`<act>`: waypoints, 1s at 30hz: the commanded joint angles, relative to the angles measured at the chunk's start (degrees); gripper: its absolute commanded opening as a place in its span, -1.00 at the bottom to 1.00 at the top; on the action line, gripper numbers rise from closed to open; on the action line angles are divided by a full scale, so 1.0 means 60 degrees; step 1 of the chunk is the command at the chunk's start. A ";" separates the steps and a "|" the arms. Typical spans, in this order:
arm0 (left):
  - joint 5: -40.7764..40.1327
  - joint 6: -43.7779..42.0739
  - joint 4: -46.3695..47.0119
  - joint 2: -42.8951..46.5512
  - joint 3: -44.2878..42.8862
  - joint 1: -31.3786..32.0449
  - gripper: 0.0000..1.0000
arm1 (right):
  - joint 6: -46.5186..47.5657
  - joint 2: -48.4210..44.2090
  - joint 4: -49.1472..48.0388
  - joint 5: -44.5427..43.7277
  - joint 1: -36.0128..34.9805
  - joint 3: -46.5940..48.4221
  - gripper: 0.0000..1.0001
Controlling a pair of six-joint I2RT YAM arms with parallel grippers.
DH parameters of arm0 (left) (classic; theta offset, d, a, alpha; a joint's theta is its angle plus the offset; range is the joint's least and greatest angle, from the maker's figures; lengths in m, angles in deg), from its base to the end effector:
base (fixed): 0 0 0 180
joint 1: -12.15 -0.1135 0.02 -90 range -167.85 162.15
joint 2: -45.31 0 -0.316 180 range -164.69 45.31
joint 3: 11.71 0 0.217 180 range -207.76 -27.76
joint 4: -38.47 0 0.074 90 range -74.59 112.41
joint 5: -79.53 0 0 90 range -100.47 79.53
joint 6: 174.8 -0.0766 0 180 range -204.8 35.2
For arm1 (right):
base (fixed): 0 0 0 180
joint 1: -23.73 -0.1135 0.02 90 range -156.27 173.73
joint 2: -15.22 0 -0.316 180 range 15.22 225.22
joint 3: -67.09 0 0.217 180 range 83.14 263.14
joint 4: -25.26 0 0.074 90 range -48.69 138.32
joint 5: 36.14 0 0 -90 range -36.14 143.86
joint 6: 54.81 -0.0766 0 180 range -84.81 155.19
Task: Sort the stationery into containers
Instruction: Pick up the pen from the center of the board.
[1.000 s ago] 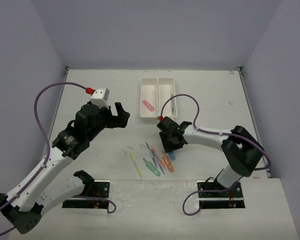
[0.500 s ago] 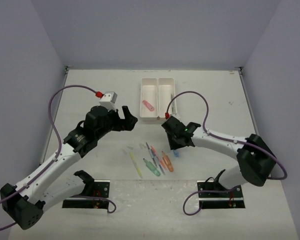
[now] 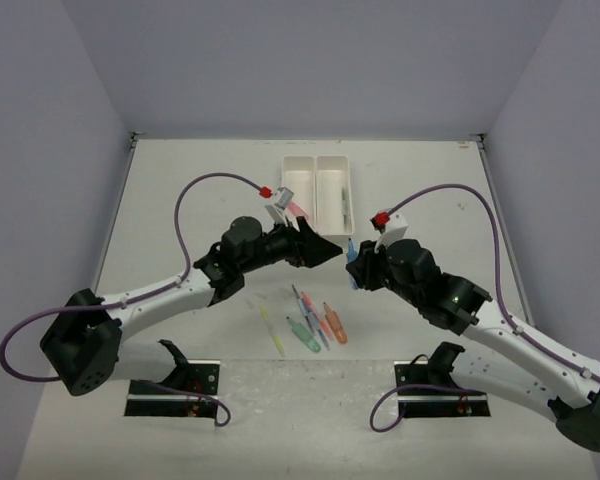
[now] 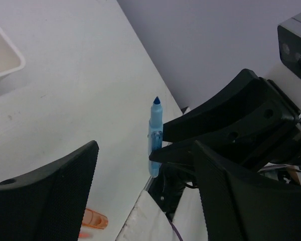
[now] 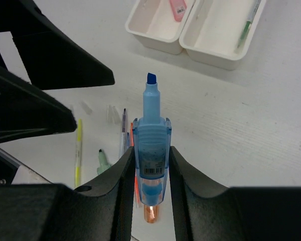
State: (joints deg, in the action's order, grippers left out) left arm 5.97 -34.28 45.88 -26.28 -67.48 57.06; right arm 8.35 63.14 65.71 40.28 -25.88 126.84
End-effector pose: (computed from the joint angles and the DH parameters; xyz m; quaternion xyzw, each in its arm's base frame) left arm 0.1794 -0.2094 0.3326 0.0566 0.7529 -0.5512 0.3550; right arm 0.1115 0.1033 0.3214 -0.1094 0.8490 0.2337 0.4611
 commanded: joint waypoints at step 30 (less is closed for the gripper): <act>-0.0220 -0.0562 0.0757 -0.1077 -0.2135 -0.0023 -1.00 | 0.0364 0.0553 -0.0650 0.0421 -0.0446 0.0385 -1.00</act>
State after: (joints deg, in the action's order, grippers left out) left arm 9.93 -34.00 53.03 -37.67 -76.20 58.74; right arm 10.41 66.29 66.82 41.39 -28.23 132.35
